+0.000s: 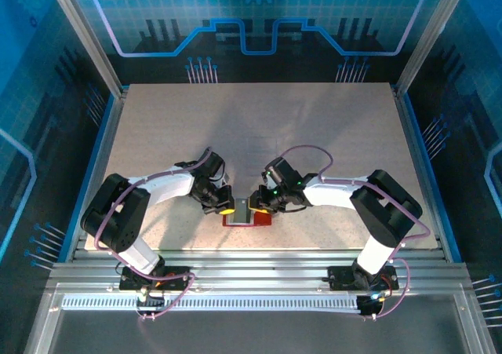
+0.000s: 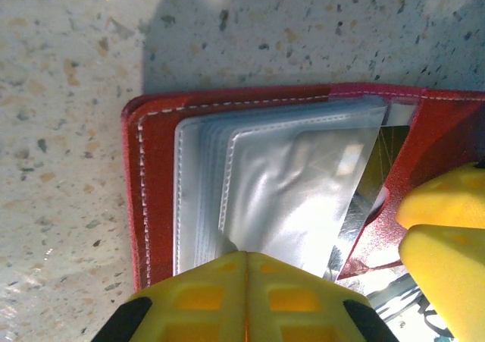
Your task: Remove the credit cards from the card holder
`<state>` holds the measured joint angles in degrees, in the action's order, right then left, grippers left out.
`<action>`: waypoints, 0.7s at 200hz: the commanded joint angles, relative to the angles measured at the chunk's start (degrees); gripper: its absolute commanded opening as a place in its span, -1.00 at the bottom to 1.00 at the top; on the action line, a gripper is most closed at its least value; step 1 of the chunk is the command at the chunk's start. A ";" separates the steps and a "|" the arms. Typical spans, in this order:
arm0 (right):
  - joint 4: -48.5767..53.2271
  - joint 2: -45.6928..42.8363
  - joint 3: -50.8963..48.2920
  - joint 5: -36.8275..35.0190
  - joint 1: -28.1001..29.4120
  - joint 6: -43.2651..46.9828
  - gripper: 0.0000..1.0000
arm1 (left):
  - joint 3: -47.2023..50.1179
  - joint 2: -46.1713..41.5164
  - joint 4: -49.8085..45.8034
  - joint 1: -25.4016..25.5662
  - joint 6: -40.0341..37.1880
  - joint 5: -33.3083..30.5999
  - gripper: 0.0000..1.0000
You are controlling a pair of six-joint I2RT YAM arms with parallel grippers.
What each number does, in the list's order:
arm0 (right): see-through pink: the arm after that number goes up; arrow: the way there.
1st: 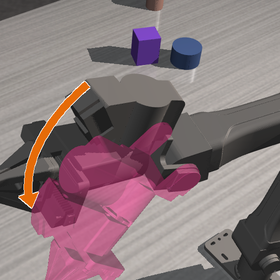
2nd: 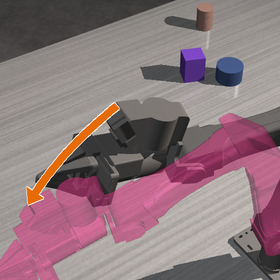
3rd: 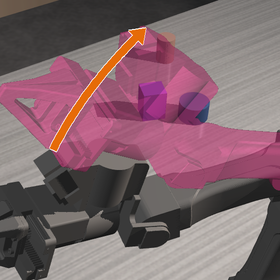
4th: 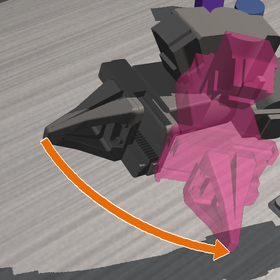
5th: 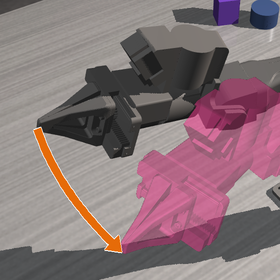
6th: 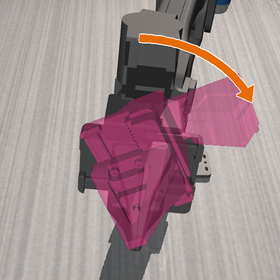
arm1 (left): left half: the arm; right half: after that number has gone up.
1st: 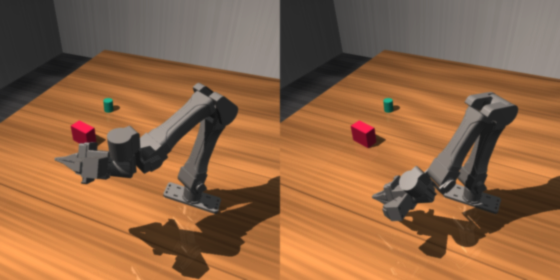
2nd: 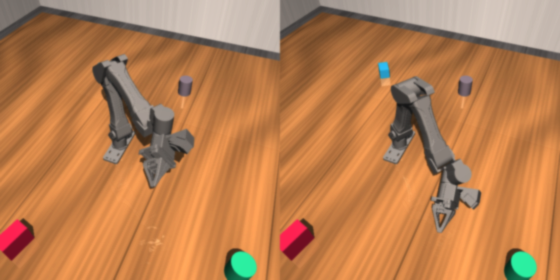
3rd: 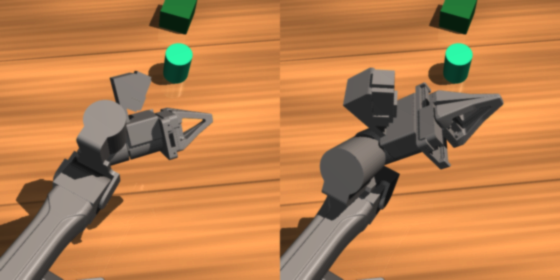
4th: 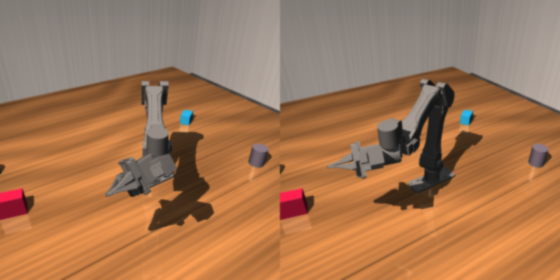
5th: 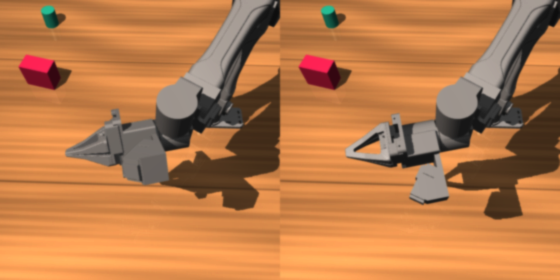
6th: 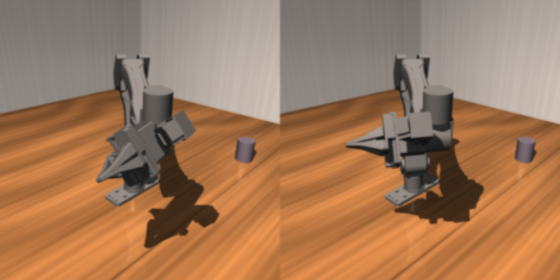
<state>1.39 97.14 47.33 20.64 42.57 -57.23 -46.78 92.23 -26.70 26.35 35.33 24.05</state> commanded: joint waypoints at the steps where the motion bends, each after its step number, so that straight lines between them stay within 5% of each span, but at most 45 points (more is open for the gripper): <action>1: -3.78 1.23 -1.58 2.44 -0.56 -1.27 -0.48 | -0.45 -0.64 -2.74 -0.17 -2.00 1.13 -0.86; 140: -6.74 4.28 -2.57 4.58 -0.65 -2.10 -0.50 | 1.43 -2.42 -3.29 0.52 -2.32 2.03 -0.85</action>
<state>-4.67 100.53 45.74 24.36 42.37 -58.78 -46.65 89.71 -28.86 26.41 34.26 24.47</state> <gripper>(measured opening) 0.251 0.073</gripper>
